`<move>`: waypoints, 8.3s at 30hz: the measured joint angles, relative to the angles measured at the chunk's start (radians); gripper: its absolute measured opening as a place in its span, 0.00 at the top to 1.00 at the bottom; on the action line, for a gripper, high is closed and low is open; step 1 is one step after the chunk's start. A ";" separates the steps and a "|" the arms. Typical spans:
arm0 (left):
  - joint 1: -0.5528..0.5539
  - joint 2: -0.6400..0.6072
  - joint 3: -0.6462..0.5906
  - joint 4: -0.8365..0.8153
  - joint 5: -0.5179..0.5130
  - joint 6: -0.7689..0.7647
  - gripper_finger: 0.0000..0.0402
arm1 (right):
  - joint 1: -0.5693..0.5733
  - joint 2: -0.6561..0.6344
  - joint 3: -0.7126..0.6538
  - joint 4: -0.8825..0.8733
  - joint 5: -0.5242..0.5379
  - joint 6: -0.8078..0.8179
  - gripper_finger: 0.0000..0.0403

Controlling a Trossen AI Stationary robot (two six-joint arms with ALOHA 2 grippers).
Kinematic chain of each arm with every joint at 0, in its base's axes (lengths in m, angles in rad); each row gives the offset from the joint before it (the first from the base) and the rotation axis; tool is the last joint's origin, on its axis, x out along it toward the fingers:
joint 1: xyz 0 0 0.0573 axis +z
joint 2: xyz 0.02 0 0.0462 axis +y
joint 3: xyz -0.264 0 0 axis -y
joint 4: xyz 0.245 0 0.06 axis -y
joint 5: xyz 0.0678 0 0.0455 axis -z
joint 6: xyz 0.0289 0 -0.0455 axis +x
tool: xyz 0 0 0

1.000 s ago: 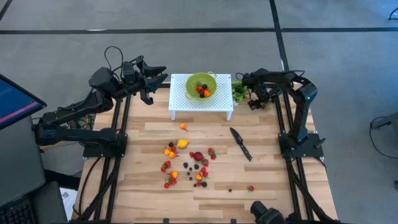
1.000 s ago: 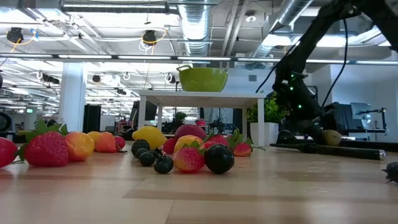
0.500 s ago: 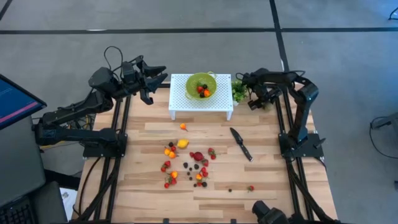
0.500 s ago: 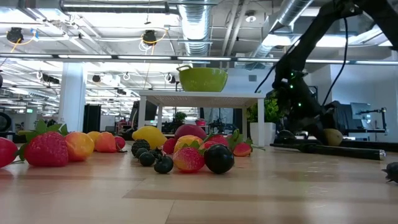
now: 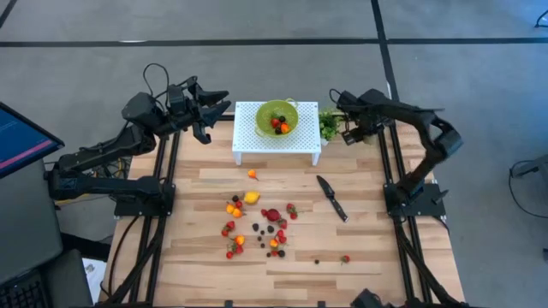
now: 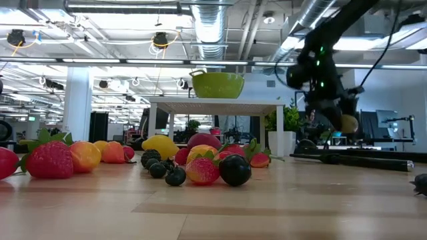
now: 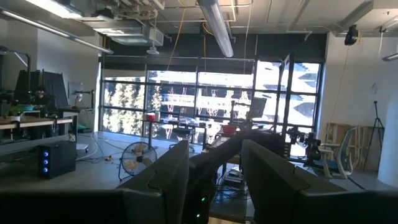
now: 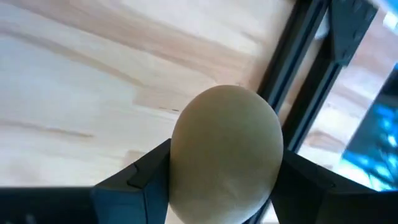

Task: Pick & Place Fruit
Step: Put the brown kiwi into the green strainer bowl, then put the red strawberry into the green strainer bowl

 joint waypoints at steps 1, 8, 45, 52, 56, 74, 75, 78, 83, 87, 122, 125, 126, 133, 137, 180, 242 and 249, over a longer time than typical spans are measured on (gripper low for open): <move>0.000 0.000 0.000 0.000 0.000 0.000 0.65 | 0.013 -0.032 0.000 0.006 -0.011 0.000 0.48; 0.000 0.000 0.000 0.000 0.000 0.000 0.65 | 0.138 -0.247 0.000 0.109 -0.063 0.039 0.45; 0.000 0.000 0.000 0.007 0.000 0.000 0.65 | 0.402 -0.062 0.029 1.185 -0.261 -0.011 0.45; 0.000 0.000 0.000 0.007 0.000 0.000 0.65 | 0.394 -0.070 0.032 1.163 -0.262 -0.011 0.34; 0.000 0.000 0.000 0.007 0.000 0.000 0.65 | 0.381 -0.071 0.032 1.138 -0.261 -0.010 0.28; 0.000 0.000 0.000 0.007 0.000 0.000 0.65 | 0.397 -0.417 -0.002 0.612 -0.117 -0.133 0.25; 0.000 0.000 0.000 0.007 0.000 0.000 0.65 | 0.397 -0.434 -0.028 0.609 -0.111 -0.119 0.25; 0.000 0.000 0.000 0.007 0.000 0.000 0.65 | 0.394 -0.477 -0.094 0.616 -0.069 -0.082 0.25; 0.000 0.000 0.000 0.007 0.000 0.000 0.65 | 0.356 -0.498 -0.182 0.631 -0.032 -0.042 0.25; 0.000 0.000 0.000 0.007 0.000 0.000 0.65 | 0.302 -0.491 -0.222 0.637 -0.029 0.002 0.25; 0.000 0.000 0.000 0.007 0.000 0.000 0.65 | 0.150 -0.312 -0.369 1.002 -0.148 0.097 0.51; 0.000 0.000 0.000 0.007 0.000 0.000 0.65 | 0.155 -0.313 -0.369 0.995 -0.149 0.093 0.66; 0.000 0.000 0.000 0.007 0.000 0.000 0.65 | 0.155 -0.313 -0.369 0.994 -0.149 0.093 0.71; 0.000 0.000 0.000 0.007 0.000 0.000 0.65 | 0.155 -0.313 -0.369 0.979 -0.151 0.077 0.97; 0.000 0.000 0.000 0.007 0.000 0.000 0.65 | 0.155 -0.313 -0.369 0.928 -0.152 0.075 0.96; 0.000 0.000 0.000 0.007 0.000 0.000 0.65 | 0.069 -0.515 -0.369 0.600 -0.144 0.044 0.92; 0.000 0.000 0.000 0.007 0.000 0.000 0.65 | 1.056 -0.659 -0.368 1.519 -0.145 -0.325 0.68; 0.000 0.000 0.000 0.007 0.000 0.000 0.65 | 1.127 -0.555 -0.335 1.616 -0.145 -0.730 0.71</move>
